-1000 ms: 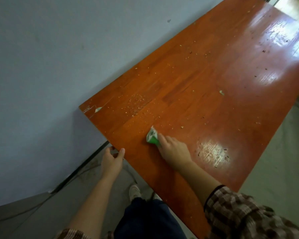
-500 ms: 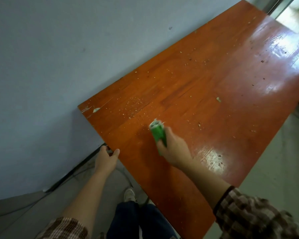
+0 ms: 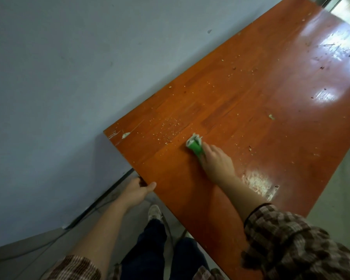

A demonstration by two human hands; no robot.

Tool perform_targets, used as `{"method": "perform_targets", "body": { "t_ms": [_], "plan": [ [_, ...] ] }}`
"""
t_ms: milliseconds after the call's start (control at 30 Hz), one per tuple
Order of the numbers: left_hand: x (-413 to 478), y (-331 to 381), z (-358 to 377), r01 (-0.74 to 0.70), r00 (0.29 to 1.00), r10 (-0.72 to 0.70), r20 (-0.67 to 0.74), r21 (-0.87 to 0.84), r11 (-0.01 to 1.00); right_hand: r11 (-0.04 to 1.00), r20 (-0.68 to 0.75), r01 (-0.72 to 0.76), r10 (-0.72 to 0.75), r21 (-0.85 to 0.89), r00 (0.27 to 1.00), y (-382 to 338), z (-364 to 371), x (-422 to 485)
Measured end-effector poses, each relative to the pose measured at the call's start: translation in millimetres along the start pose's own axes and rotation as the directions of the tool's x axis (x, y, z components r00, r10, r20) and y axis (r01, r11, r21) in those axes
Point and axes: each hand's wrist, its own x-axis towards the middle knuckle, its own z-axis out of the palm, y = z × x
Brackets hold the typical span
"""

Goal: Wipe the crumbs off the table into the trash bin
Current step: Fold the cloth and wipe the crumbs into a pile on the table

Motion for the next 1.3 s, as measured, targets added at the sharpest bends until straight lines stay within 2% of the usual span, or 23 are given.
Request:
{"method": "perform_targets", "body": {
  "t_ms": [67,100,167,233,333,467,600,667,800,933,1033,1100,1167,1233,1300],
  "plan": [
    [0.7,-2.6,-2.1,-0.016,1.000,0.016,0.020,-0.019,1.000,0.990,-0.033,-0.140,0.139,-0.030,0.990,14.7,-11.5,14.0],
    [1.4,-4.3,-1.8,-0.019,0.999,0.020,0.030,-0.028,0.999,0.979,-0.056,-0.204,0.205,0.008,0.977,19.8,-19.1,17.2],
    [2.1,-5.8,-5.1,-0.028,0.998,0.029,0.051,-0.032,0.999,0.951,-0.093,-0.230,0.253,0.208,0.963,17.8,-28.6,16.4],
    [1.7,-6.0,-8.9,-0.040,0.997,0.042,0.064,-0.038,0.998,0.910,-0.029,-0.155,0.180,0.385,0.983,-2.0,-32.3,10.6],
    [1.8,-6.4,-13.0,-0.055,0.995,0.060,0.081,-0.064,0.996,0.887,0.114,-0.011,-0.047,0.461,0.992,-45.6,-23.3,-1.9],
    [0.6,-2.1,-15.9,-0.066,0.995,0.070,0.072,-0.056,0.996,0.908,0.217,0.185,-0.280,0.375,0.935,-96.4,-6.3,-1.0],
    [2.7,-0.7,-18.8,-0.043,0.995,0.051,0.080,-0.099,0.994,0.910,0.272,0.343,-0.400,0.233,0.875,-119.7,8.1,11.5],
    [3.4,-1.4,-18.6,-0.029,0.995,0.035,0.095,-0.067,0.997,0.928,0.254,0.277,-0.338,0.247,0.906,-113.6,13.6,19.4],
    [7.6,-4.2,-20.6,0.016,0.991,-0.009,0.131,-0.055,0.998,0.966,0.128,0.049,-0.084,0.252,0.988,-79.2,11.8,35.0],
    [12.8,-4.4,-24.3,0.034,0.985,-0.026,0.170,-0.042,0.999,0.957,0.059,-0.211,0.203,0.198,0.977,-32.4,-2.3,50.1],
    [12.5,6.8,-31.6,0.025,0.988,-0.017,0.155,-0.055,0.998,0.942,-0.003,-0.269,0.276,0.201,0.961,-14.0,-14.4,52.3],
    [17.5,12.4,-42.8,0.007,0.999,-0.002,0.054,-0.096,0.995,0.939,-0.030,-0.172,0.189,0.299,0.982,-24.3,-18.2,51.7],
    [25.7,15.6,-56.5,-0.020,0.997,0.005,-0.079,-0.188,0.982,0.914,0.031,-0.045,0.036,0.404,0.999,-53.3,-14.0,53.3],
    [32.8,17.4,-68.0,-0.025,0.979,-0.028,-0.201,-0.253,0.967,0.887,0.118,0.069,-0.137,0.457,0.984,-90.7,0.3,54.9],
    [37.9,20.0,-73.6,-0.020,0.967,-0.049,-0.251,-0.264,0.964,0.895,0.187,0.154,-0.251,0.419,0.950,-126.2,15.2,54.2]
  ]
}}
